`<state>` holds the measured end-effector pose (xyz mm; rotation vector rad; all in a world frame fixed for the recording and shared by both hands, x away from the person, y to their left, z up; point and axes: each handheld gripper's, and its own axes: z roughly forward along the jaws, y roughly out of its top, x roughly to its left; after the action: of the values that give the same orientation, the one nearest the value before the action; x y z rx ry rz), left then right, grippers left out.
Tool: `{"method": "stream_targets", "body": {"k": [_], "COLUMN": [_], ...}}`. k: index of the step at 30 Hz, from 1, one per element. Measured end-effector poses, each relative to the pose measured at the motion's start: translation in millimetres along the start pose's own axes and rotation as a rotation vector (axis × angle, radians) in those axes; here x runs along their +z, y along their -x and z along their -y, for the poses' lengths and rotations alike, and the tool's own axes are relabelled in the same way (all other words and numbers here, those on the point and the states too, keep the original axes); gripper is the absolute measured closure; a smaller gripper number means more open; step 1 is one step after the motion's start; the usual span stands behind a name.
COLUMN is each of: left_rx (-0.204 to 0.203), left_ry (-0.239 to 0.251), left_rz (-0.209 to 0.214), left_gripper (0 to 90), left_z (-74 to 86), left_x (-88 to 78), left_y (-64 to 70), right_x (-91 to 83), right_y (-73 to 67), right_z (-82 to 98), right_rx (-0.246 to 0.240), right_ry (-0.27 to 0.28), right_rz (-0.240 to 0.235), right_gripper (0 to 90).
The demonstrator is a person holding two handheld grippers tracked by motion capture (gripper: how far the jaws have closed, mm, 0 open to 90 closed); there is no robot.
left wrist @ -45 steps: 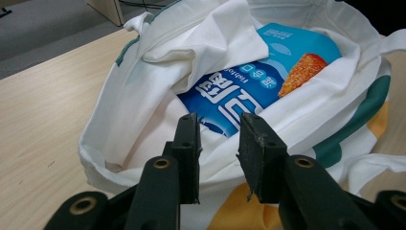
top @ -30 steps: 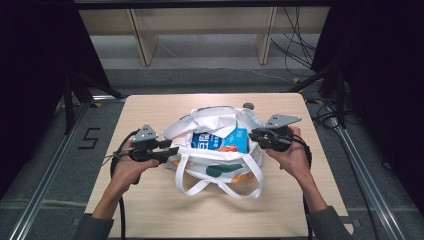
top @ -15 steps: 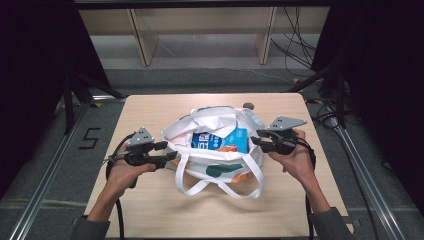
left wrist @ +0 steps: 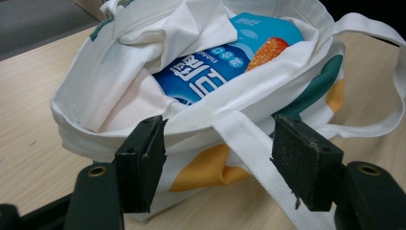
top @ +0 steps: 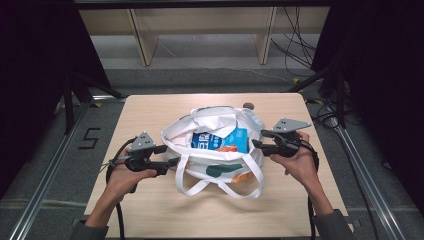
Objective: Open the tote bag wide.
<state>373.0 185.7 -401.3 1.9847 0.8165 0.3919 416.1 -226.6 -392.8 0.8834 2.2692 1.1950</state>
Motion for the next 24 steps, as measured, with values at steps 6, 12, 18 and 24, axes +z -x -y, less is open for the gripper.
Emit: {"method": "stream_targets", "body": {"k": [6, 12, 18, 24], "left_rx": [0.013, 0.0, 0.003, 0.021], "left_ry": [0.008, 0.017, 0.022, 0.018], "left_rz": [0.004, 0.01, 0.007, 0.016], "left_gripper": [32.5, 30.8, 30.6, 29.4], "left_z": [3.0, 8.7, 14.5, 22.1], "left_x": [-1.9, -2.8, -7.0, -9.6], "left_y": [8.0, 19.0, 27.9, 36.1], "right_x": [-7.2, -14.5, -20.1, -23.0], "right_y": [-3.1, -6.8, -11.9, -17.4], "right_z": [4.5, 11.1, 19.0, 26.4], "right_rx": [0.007, -0.007, -0.006, 0.013], "right_ry": [-0.01, 0.003, -0.007, -0.033], "right_rz": [-0.002, 0.008, 0.003, -0.006], "right_gripper": [45.1, 42.7, 41.6, 40.3]}}
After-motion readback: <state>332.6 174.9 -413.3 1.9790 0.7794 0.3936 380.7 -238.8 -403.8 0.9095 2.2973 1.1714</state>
